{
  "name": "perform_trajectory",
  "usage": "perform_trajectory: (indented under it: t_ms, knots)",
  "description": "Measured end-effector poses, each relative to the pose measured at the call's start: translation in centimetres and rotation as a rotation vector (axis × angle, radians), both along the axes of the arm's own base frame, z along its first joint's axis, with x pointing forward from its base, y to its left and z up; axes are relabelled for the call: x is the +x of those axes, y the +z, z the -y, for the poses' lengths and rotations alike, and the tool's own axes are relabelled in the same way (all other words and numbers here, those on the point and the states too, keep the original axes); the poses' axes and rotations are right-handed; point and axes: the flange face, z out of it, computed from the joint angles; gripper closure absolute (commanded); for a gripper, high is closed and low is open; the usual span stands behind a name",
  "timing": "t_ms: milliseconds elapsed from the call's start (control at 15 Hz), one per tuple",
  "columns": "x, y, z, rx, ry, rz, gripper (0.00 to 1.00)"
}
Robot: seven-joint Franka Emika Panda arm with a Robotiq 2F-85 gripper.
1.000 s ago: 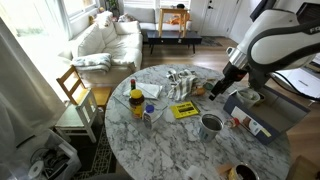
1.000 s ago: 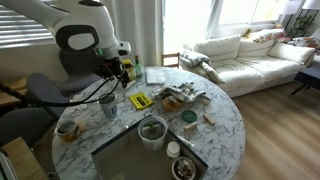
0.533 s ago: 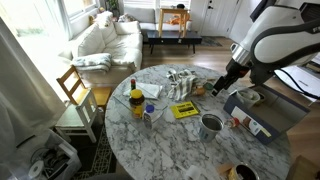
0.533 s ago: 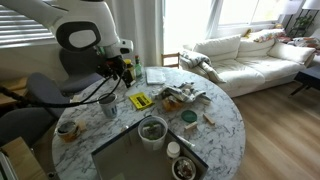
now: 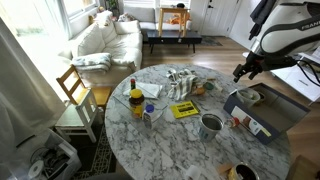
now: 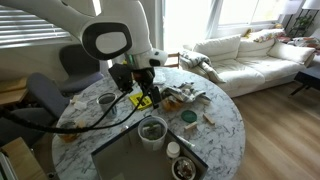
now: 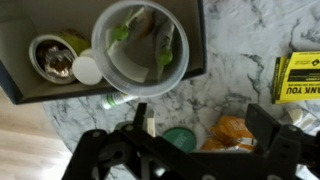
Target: Bring the cup close to the box, then place the juice packets in it
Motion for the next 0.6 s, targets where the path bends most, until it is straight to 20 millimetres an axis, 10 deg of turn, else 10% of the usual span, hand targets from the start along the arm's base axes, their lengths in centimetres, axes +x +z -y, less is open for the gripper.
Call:
perform_trajectory:
  t_ms: [600]
  knots:
    - [-1.4,-4.4,4.5,0.221,-0.076,-0.141,0.03]
